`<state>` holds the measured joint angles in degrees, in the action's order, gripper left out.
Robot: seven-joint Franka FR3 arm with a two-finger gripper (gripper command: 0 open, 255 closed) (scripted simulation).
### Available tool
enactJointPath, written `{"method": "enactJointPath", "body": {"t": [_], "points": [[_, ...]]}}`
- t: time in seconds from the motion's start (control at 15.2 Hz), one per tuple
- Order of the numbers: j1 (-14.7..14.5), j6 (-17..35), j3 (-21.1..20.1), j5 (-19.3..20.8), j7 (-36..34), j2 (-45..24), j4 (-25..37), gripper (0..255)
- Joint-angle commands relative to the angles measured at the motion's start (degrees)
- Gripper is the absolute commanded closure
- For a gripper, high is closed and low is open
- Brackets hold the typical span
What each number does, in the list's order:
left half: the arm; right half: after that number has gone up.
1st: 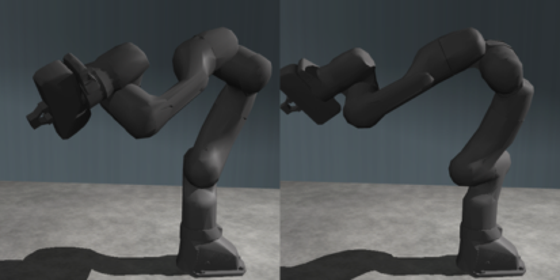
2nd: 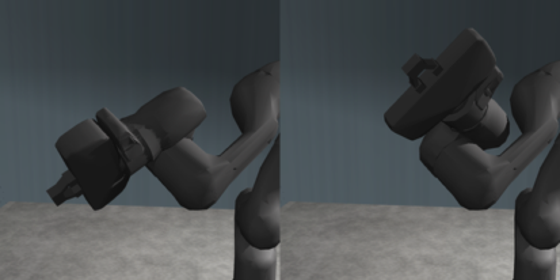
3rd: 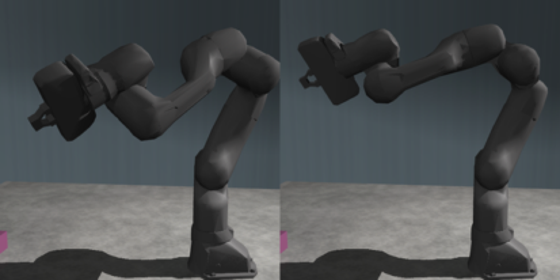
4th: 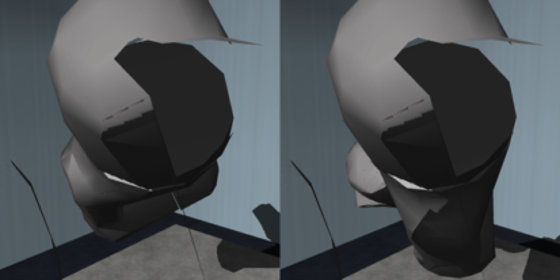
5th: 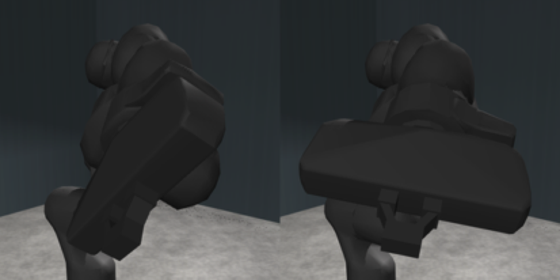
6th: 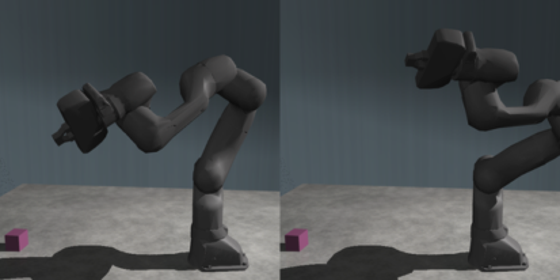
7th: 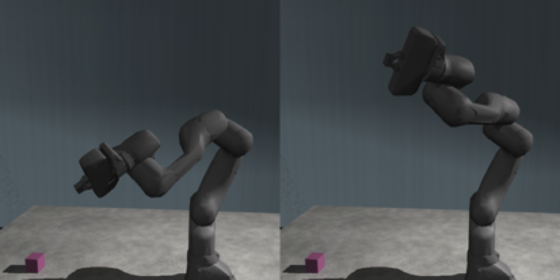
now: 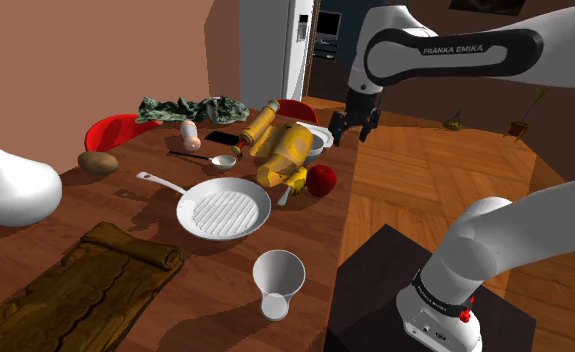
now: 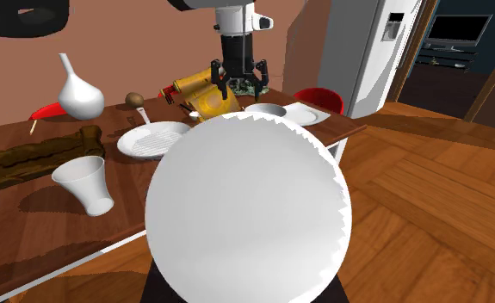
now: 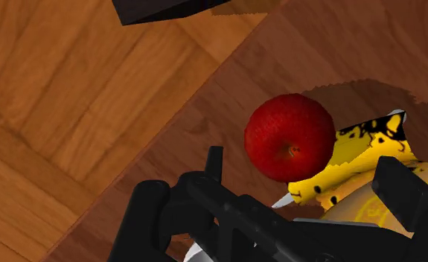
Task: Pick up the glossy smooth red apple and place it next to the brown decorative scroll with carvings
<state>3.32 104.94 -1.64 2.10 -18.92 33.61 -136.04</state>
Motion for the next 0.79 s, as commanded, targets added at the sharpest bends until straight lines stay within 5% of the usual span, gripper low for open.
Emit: {"method": "enactJointPath", "body": {"t": [0.0,0.4,0.73], "points": [[1.17,3.3,-1.02,-1.2,-5.78,-4.32,0.37,0],[4.0,11.22,-2.58,-3.83,-19.92,-15.78,2.33,0],[4.04,15.28,-2.73,-3.84,-19.94,-17.13,-0.37,0]]}}
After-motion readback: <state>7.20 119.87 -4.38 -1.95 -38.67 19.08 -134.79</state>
